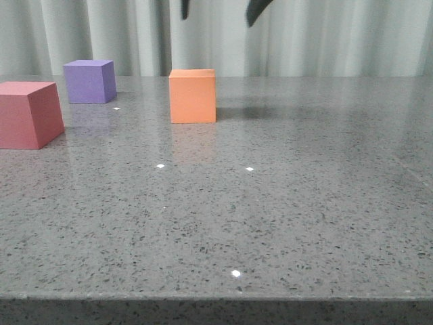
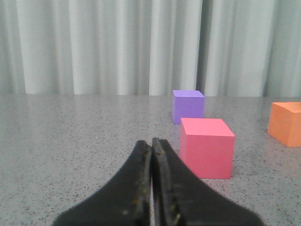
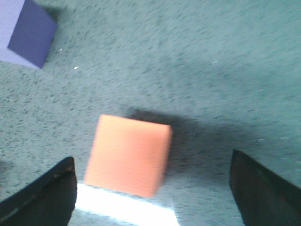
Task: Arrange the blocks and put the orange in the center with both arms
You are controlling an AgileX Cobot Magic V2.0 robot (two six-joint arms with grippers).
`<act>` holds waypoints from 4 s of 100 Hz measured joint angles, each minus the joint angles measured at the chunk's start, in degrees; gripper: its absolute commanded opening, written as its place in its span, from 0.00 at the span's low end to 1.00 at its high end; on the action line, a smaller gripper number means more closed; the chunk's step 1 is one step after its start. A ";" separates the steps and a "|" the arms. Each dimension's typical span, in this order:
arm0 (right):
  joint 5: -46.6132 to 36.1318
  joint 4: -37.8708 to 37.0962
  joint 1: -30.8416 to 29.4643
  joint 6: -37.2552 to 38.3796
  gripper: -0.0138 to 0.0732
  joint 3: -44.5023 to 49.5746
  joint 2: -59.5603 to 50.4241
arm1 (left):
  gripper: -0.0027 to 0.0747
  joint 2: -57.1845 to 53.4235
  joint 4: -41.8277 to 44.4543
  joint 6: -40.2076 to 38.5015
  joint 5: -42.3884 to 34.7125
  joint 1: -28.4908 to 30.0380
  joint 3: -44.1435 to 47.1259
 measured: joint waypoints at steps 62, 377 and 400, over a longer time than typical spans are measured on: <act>3.77 0.00 -18.09 -15.51 0.90 8.07 -16.59 | 0.01 0.00 0.00 0.00 0.00 0.00 0.00; -39.84 -1.13 -30.46 -16.88 0.08 99.32 -91.42 | 0.01 0.00 -2.18 0.00 3.39 0.00 -1.40; -39.84 -1.13 -30.46 -16.88 0.08 99.32 -91.42 | 0.01 1.94 -2.90 0.00 17.73 0.00 -16.25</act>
